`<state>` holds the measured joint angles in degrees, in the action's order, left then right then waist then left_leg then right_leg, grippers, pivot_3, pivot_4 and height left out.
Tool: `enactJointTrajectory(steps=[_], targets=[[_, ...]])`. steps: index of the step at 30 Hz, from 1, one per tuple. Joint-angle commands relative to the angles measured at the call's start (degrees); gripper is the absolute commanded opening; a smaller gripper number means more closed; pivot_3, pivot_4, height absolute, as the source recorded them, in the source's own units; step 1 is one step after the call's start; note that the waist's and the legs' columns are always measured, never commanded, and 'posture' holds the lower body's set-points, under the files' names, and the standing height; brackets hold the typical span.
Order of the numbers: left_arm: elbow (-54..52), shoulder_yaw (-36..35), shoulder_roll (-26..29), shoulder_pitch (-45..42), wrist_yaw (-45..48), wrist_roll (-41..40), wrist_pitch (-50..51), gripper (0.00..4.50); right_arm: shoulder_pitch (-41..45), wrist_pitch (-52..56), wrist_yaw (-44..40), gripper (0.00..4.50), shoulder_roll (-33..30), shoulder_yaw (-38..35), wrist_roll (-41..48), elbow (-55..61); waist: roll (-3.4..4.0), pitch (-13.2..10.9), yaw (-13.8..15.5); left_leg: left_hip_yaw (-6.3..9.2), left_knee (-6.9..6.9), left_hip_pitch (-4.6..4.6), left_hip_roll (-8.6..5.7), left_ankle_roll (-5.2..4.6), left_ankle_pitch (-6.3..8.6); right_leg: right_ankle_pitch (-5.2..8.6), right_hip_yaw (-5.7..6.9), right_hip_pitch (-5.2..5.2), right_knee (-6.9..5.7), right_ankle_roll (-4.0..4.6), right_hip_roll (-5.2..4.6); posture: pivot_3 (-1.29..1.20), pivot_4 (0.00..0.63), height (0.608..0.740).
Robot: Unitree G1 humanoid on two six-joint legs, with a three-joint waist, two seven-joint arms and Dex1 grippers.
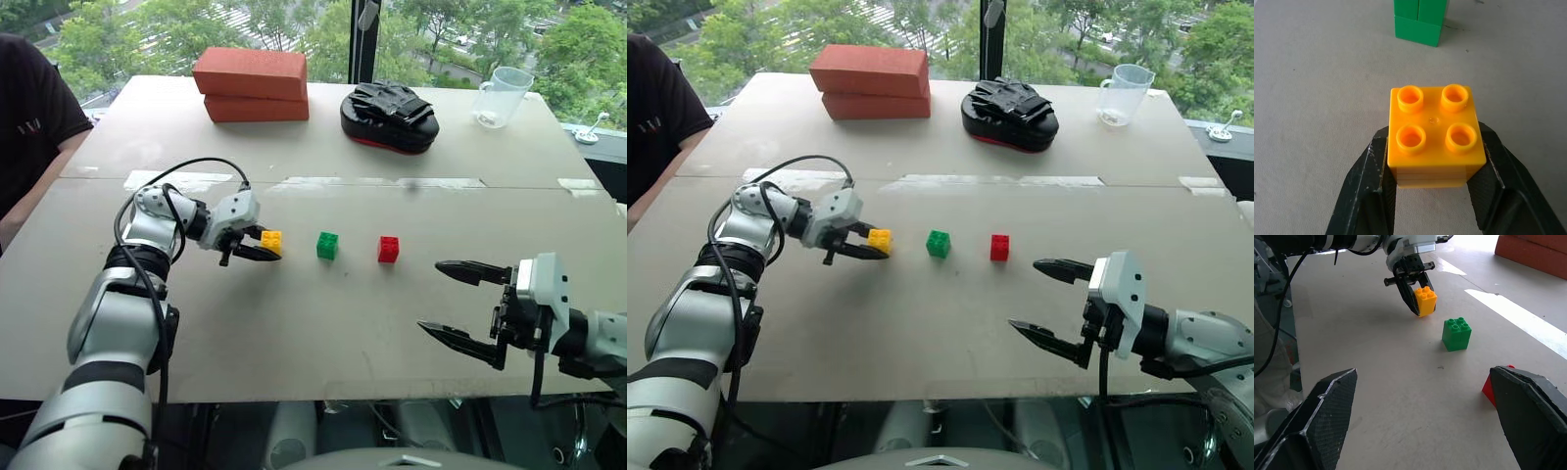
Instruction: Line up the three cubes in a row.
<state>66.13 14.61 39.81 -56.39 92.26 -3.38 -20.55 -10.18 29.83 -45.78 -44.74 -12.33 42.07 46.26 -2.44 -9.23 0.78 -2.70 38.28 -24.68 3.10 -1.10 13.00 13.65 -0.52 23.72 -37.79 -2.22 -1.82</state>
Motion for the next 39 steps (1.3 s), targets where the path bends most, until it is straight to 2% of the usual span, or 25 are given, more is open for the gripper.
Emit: enactJointTrajectory(steps=[1,12,14,16,17,19,22,26,30,34,39], targets=[[0.97,-0.36,0.11,-2.21,0.24,0.47,-2.14,1.32,-0.47,-0.49,-0.1,4.48,-1.0,-2.84,0.81,1.53,0.0,0.0,-0.02,0.01,0.0,0.0,0.0,0.0,0.0,0.0,0.0,0.0,-0.01,0.0,0.0,0.0,0.15,0.74],[5.34,-2.61,-2.04,-4.98,0.07,4.74,-3.35,1.32,-1.77,-0.41,0.49,4.48,-1.12,-3.89,0.98,2.36,0.0,0.0,0.01,0.03,0.0,-0.01,-0.02,0.0,0.0,0.0,0.0,0.0,-0.02,-0.01,0.02,0.0,0.15,0.74],[5.69,-2.93,-2.41,-5.14,-0.75,5.3,-3.24,2.36,-1.85,-0.34,0.82,4.48,-1.11,-3.82,1.0,2.62,0.0,0.0,-0.01,0.03,0.0,-0.01,-0.02,0.0,0.0,0.0,0.01,0.0,-0.03,-0.01,0.02,0.0,0.15,0.74],[5.8,-3.58,-2.45,-5.02,-2.03,5.55,-3.53,2.95,-2.07,-0.29,1.17,4.48,-1.03,-3.67,0.89,2.91,0.0,0.0,-0.01,0.03,0.0,-0.01,-0.02,0.0,0.0,0.0,0.01,0.0,-0.04,-0.01,0.03,0.0,0.15,0.74],[5.54,-4.49,-2.15,-4.8,-2.12,4.98,-3.08,3.53,-2.33,-0.18,1.43,4.48,-1.0,-3.86,1.05,3.17,0.0,0.0,-0.02,0.04,0.0,-0.01,-0.02,0.0,0.0,0.0,0.01,0.0,-0.05,-0.01,0.03,0.0,0.15,0.74],[4.66,-6.09,-1.0,-4.11,-1.49,4.14,-2.34,4.38,-2.94,-0.1,1.75,4.48,-0.95,-4.29,1.39,3.53,0.0,0.0,-0.04,0.04,0.0,0.0,-0.01,0.0,0.0,0.0,0.01,0.0,-0.05,-0.01,0.03,0.0,0.15,0.74],[1.09,-8.96,1.85,-1.11,-0.03,1.46,-0.66,4.38,-4.18,-0.75,1.4,4.48,-0.68,-4.46,0.83,3.0,0.0,0.0,-0.23,0.04,-0.01,-0.01,-0.01,0.0,0.0,0.0,0.0,0.0,-0.05,-0.02,0.03,0.0,0.15,0.74],[-18.22,-15.0,7.31,11.48,-0.33,-7.97,10.73,4.38,-6.42,-1.97,0.43,4.48,-0.22,-5.38,-0.17,1.28,0.03,0.01,-1.46,0.02,-0.07,0.07,0.12,0.0,0.0,0.0,-0.06,0.01,-0.07,-0.01,0.02,0.0,0.15,0.74],[-51.38,-27.99,9.43,35.99,-12.19,-18.39,28.11,4.38,-8.77,-3.2,-1.45,4.48,-0.05,-6.9,-0.48,-0.88,0.13,0.04,-1.57,0.13,-0.03,0.1,0.18,0.0,0.0,0.0,-0.03,-0.04,-0.08,-0.02,-0.16,0.0,0.15,0.74],[-73.4,-37.26,6.31,54.22,-24.76,-23.85,39.66,4.38,-10.66,-5.17,-1.78,4.48,1.09,-8.35,-1.95,-2.41,0.1,0.02,-1.27,0.11,-0.09,0.4,0.16,-0.06,0.05,0.07,-0.14,-0.22,-0.09,0.05,-0.64,0.0,0.15,0.74],[-88.68,-46.55,-1.41,72.14,-38.18,-25.87,47.01,4.38,-18.2,-9.79,-5.36,4.48,2.22,-14.53,-5.96,-6.96,0.24,0.04,-0.22,0.03,-0.22,1.0,0.16,-0.04,0.07,0.29,-0.12,-0.68,0.01,-0.02,-0.78,0.0,0.15,0.74]])
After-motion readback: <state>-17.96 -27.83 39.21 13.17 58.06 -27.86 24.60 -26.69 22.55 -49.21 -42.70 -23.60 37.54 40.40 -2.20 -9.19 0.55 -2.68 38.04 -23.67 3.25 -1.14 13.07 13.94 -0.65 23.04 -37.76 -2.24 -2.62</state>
